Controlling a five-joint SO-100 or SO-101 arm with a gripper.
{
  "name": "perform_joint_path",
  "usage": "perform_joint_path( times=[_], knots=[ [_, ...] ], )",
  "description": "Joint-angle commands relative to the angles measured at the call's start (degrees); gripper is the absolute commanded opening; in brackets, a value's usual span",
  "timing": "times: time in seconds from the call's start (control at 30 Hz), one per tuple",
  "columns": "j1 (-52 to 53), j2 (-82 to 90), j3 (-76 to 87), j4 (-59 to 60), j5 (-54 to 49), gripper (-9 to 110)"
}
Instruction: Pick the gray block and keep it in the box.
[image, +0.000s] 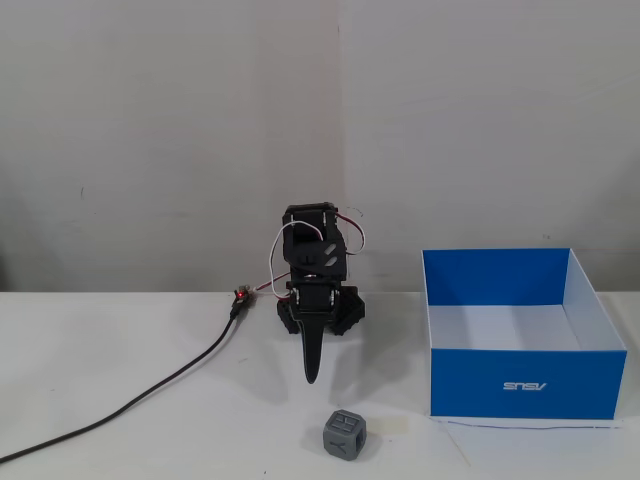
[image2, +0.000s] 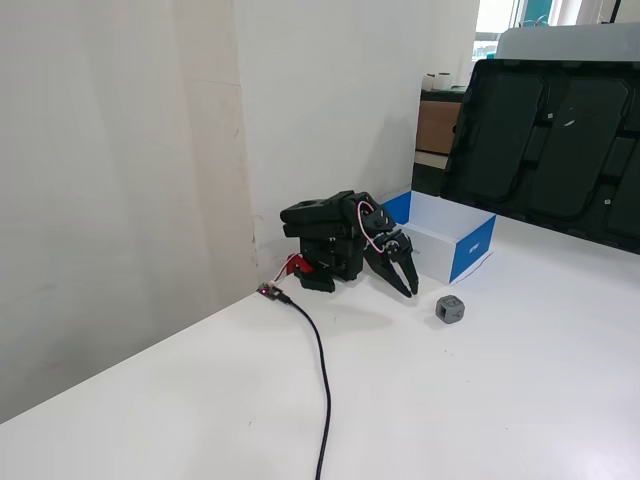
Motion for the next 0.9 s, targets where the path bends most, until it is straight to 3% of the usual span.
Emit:
perform_joint_path(
  times=[0.0,0.53,0.87],
  knots=[
    [-0.35,6.77,0.62,-1.49,-0.53,0],
    [-0.18,6.33,-2.2,-3.96,-4.83,0],
    [1.14,-8.79,-14.5,-3.87,-5.1,0]
  ],
)
